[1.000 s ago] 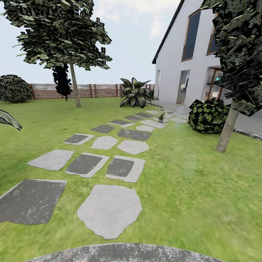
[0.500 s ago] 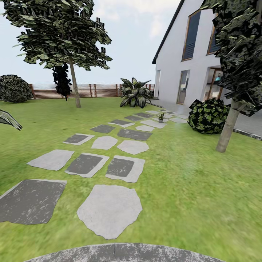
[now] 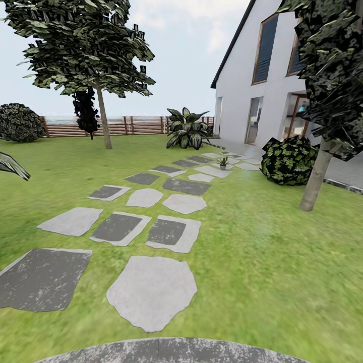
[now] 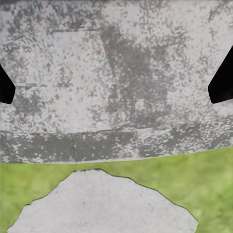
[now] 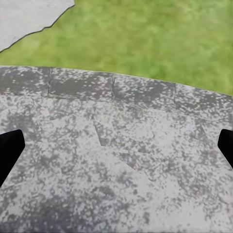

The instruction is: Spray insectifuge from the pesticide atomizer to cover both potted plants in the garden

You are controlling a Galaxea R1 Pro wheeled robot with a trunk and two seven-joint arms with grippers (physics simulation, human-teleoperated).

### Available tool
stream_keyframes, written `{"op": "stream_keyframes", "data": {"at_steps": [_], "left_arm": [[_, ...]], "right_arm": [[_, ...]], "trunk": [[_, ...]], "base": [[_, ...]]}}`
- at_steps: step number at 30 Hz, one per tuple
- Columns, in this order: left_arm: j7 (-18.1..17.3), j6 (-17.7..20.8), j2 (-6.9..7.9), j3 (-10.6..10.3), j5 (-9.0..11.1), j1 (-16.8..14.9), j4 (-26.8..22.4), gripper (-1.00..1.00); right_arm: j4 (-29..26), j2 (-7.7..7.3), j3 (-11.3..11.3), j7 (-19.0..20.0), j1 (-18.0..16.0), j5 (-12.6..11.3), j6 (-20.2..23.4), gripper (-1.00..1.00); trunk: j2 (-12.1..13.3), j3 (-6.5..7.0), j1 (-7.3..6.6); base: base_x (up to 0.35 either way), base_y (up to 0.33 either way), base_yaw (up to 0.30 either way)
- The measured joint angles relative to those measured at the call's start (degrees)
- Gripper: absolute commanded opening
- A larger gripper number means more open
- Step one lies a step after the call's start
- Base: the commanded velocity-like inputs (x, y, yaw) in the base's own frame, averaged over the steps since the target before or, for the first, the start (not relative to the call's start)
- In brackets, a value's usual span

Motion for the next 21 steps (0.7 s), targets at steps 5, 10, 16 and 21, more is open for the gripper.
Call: {"op": "stream_keyframes", "data": {"at_steps": [5, 10, 16, 21], "left_arm": [[0.0, 0.0, -0.01, 0.0, 0.0, 0.0, 0.0, 1.00], [0.3, 0.1, 0.04, 0.4, 0.0, 0.0, 0.0, 1.00], [0.2, -0.1, 0.05, 2.1, 0.0, 0.0, 0.0, 1.00], [0.2, -0.1, 0.00, 2.3, 0.0, 0.0, 0.0, 1.00]], "right_arm": [[0.0, 0.00, -0.1, 0.0, 0.0, -0.1, 0.0, 1.00], [-0.2, -0.13, -0.4, -0.1, 0.0, -0.1, -0.1, 1.00], [-0.2, -0.16, -0.4, -0.1, 0.0, -0.1, -0.1, 1.00], [0.0, -0.13, -0.4, -0.1, 0.0, -0.1, 0.0, 1.00]], "trunk": [[-2.0, -0.90, 1.10], [-4.0, -1.80, 2.20], [-6.4, -2.87, 3.52], [-8.4, -3.77, 4.61]], "base": [[0.000, 0.000, 0.000], [0.000, 0.000, 0.000], [0.000, 0.000, 0.000], [0.000, 0.000, 0.000]]}}
